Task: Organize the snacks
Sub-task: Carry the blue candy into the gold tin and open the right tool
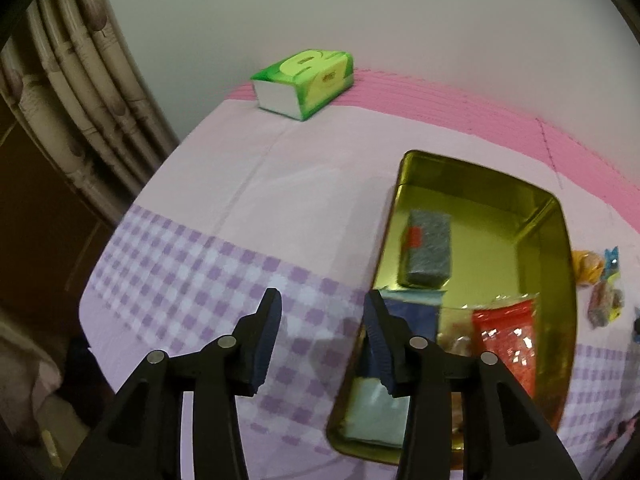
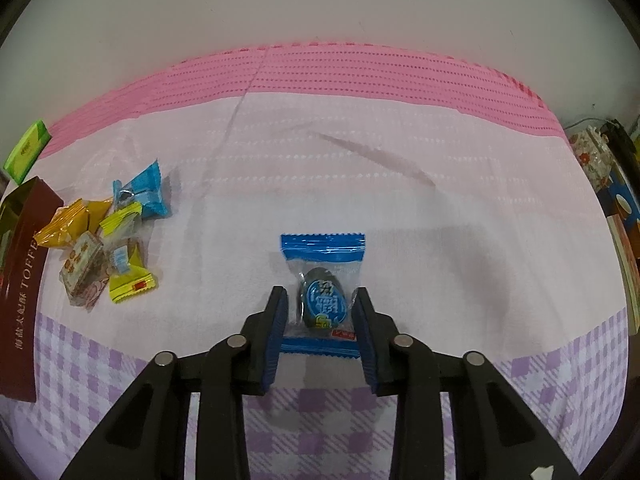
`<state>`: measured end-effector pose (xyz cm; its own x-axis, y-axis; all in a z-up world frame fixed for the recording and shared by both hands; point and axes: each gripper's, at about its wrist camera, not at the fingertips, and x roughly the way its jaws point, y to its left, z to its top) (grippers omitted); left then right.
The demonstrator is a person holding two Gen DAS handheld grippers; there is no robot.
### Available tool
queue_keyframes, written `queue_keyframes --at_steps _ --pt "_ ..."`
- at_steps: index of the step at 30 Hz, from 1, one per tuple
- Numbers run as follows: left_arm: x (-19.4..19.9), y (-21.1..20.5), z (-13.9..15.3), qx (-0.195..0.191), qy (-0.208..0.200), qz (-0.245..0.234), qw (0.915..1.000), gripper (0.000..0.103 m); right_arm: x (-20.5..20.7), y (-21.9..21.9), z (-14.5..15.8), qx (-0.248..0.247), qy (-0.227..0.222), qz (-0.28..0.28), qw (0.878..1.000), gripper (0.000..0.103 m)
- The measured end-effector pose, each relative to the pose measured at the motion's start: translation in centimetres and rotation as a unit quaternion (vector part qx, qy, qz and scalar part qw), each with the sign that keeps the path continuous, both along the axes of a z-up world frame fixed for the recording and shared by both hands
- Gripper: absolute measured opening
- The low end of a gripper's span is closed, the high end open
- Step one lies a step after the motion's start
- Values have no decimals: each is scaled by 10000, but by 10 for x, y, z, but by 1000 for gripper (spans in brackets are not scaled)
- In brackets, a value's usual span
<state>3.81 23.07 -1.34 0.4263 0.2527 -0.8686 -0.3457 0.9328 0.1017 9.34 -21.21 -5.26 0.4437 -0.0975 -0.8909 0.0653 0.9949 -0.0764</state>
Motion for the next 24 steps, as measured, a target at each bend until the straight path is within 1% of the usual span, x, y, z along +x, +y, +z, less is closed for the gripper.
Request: queue_keyframes --at_steps 4,6,12,14,17,19,20,21,24 --pt "-3 1 -3 26 15 -20 10000 47 -4 9 1 -149 -9 12 9999 26" --pt "-3 1 -4 21 22 -12 10000 51 -5 13 3 -119 -18 0 9999 26" --pt "-5 1 -3 -48 4 -38 10000 54 -9 43 24 -12 -268 191 9995 26" --pt "-5 3 -4 -51 -1 -11 10000 57 -9 62 35 106 -378 364 9986 26" --pt "-5 7 -6 0 32 44 10000 58 -5 92 48 302 -491 676 9960 26" --pt "-5 10 -6 8 22 100 9999 59 -2 118 55 447 -553 937 9931 26" --pt "-6 12 -6 0 12 140 9999 62 0 134 59 537 -583 1104 9907 26" --pt "-6 14 -6 -5 3 184 9998 62 1 147 61 608 -584 1227 9889 26" --pt "-7 19 -6 77 0 258 9996 62 8 184 64 810 -562 1549 9830 26"
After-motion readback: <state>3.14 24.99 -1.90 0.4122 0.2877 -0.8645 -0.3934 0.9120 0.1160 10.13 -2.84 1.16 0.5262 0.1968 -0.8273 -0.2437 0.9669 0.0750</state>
